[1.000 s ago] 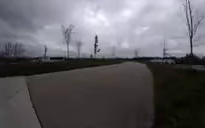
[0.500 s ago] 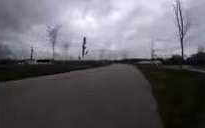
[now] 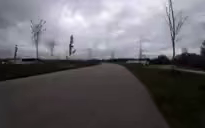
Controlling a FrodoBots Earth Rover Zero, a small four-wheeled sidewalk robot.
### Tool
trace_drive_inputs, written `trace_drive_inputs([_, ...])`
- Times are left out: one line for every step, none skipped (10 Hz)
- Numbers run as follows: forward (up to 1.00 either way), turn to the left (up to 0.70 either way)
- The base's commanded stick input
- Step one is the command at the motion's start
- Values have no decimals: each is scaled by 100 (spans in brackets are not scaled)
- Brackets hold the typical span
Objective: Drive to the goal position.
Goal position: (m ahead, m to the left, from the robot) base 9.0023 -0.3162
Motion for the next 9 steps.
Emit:
trace_drive_inputs([100,-27])
trace_drive_inputs([100,-27])
trace_drive_inputs([100,-27])
trace_drive_inputs([100,-13])
trace_drive_inputs([100,0])
trace_drive_inputs([100,0])
trace_drive_inputs([100,0])
trace_drive_inputs([100,0])
trace_drive_inputs([100,0])
